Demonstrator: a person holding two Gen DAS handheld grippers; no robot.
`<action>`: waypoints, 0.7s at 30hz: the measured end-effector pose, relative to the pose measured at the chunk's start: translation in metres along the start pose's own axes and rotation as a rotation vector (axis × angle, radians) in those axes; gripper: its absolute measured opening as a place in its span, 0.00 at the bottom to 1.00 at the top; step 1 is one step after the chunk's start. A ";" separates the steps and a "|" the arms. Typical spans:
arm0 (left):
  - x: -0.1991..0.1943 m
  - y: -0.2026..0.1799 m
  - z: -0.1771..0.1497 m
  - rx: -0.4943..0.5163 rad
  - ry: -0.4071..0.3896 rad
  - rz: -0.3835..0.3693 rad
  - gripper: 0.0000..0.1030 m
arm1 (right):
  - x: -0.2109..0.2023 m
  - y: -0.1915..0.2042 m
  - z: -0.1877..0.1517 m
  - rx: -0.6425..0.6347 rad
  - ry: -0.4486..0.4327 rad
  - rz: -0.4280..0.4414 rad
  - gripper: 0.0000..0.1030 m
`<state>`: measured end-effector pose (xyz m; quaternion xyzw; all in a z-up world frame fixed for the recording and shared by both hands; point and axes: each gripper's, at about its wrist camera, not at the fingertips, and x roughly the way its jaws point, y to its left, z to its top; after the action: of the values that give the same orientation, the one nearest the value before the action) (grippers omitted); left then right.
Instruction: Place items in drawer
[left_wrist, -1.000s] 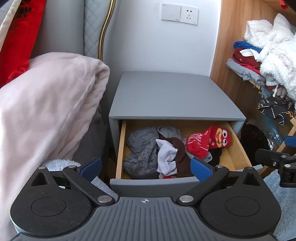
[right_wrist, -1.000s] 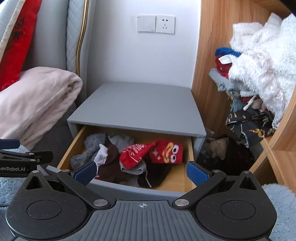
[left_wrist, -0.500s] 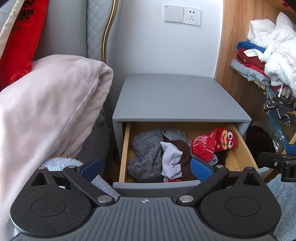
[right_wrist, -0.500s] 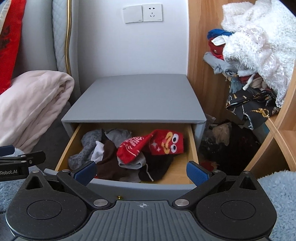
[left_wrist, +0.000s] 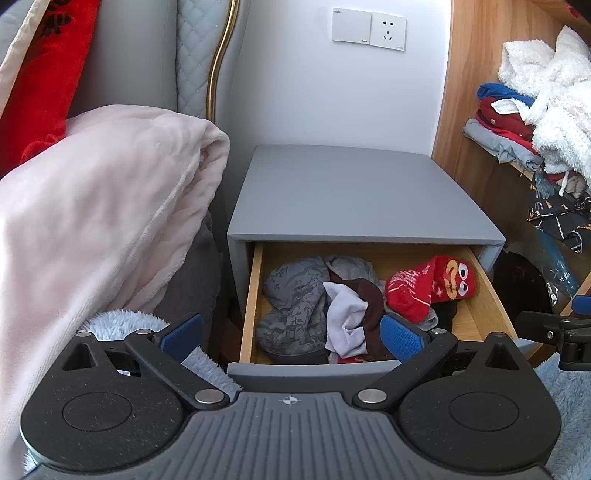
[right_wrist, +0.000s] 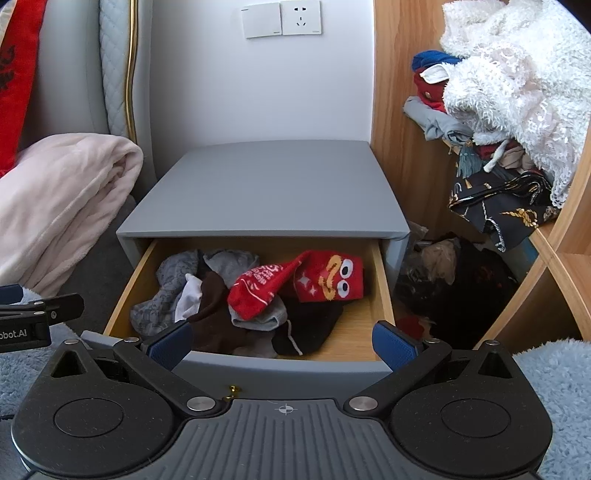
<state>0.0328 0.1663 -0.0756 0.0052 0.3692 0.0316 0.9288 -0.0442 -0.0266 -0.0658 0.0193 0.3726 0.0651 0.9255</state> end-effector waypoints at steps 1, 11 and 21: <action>0.000 0.000 0.000 0.000 -0.001 -0.001 1.00 | 0.000 0.000 0.000 0.000 0.001 0.000 1.00; -0.001 0.002 0.000 -0.008 -0.012 -0.001 1.00 | 0.003 0.001 0.000 -0.014 0.015 -0.007 1.00; -0.004 0.000 0.000 -0.015 -0.015 0.007 1.00 | 0.004 0.002 -0.001 -0.020 0.019 -0.012 1.00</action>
<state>0.0299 0.1657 -0.0734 -0.0004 0.3619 0.0378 0.9315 -0.0423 -0.0244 -0.0686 0.0070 0.3810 0.0632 0.9224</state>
